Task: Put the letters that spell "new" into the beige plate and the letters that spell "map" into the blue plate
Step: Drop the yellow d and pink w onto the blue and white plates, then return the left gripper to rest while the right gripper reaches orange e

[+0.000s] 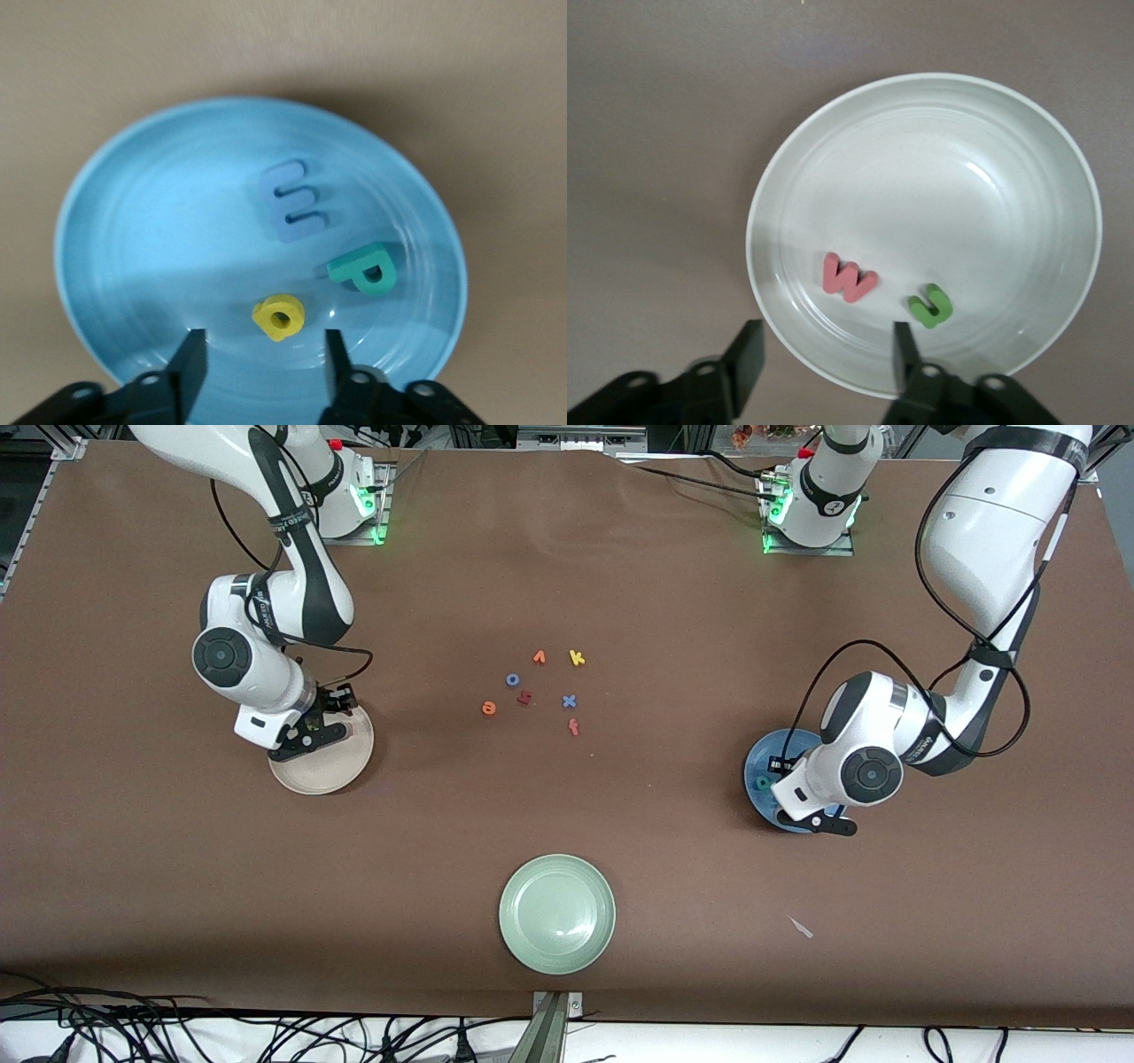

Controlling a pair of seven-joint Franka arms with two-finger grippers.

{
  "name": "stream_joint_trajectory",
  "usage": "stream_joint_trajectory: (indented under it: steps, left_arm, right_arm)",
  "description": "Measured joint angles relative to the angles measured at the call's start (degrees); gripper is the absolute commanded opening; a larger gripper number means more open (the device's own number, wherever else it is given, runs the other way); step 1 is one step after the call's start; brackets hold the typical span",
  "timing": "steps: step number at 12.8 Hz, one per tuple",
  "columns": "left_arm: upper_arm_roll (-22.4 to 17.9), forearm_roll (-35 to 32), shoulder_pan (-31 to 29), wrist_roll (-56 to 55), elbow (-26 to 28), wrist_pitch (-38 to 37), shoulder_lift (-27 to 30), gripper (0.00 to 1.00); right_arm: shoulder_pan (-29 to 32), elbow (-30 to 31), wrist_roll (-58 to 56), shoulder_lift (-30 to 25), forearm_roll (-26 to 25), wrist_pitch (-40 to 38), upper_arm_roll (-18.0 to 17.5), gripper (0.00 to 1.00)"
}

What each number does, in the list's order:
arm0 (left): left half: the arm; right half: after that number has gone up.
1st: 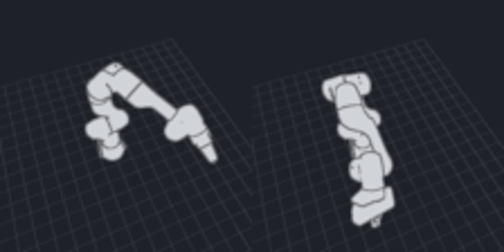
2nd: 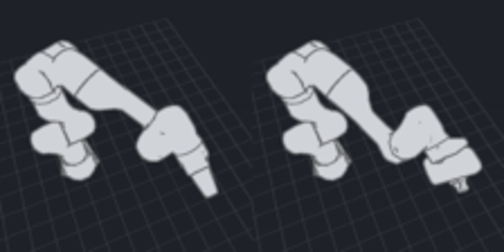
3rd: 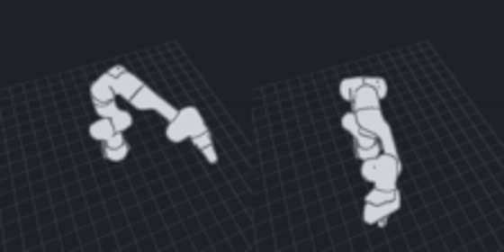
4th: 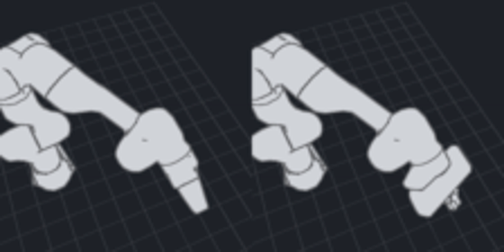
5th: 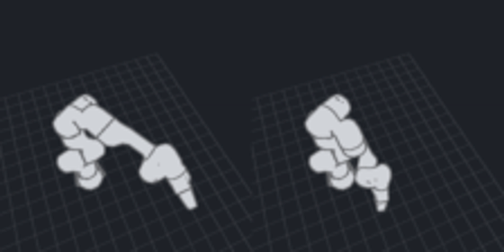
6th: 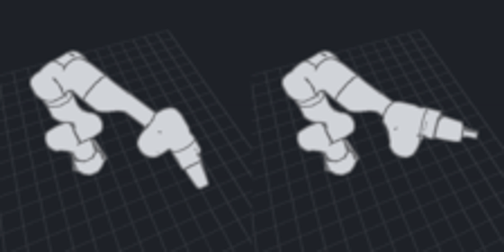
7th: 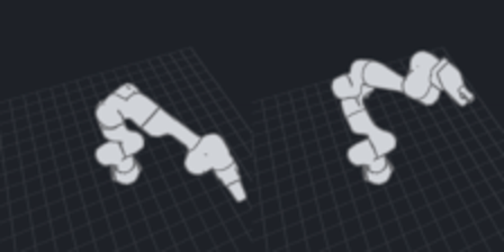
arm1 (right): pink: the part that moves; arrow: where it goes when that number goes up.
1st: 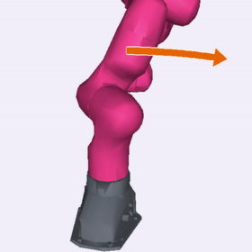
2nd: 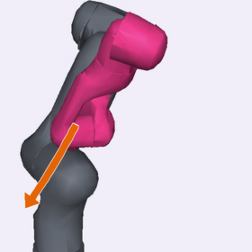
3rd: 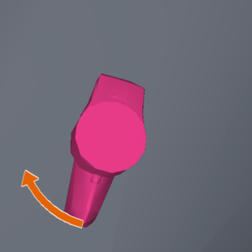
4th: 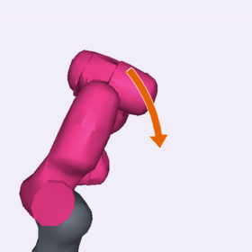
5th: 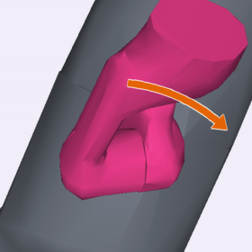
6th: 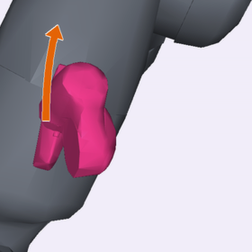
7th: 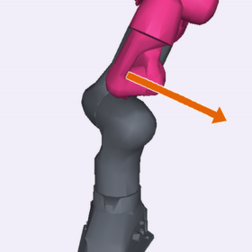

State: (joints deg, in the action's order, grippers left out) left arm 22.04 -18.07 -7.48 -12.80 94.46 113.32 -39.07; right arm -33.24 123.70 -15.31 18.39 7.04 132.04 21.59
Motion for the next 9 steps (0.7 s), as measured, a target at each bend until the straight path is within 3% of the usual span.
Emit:
stream_joint_trajectory:
  steps: [3, 9]
  left_arm:
    - [1.0, 0.2, 0.0, 0.0, -2.7, -0.7, 5.9, 1.0]
    - [1.7, 5.8, -0.1, 0.0, -5.9, -8.7, 22.8, 1.0]
  right_arm:
    - [-0.1, -0.1, 4.2, -0.1, 0.3, 0.2, -1.9, 0.74]
    - [-0.8, 0.1, 27.2, 0.6, 0.4, 6.4, -14.7, 0.75]
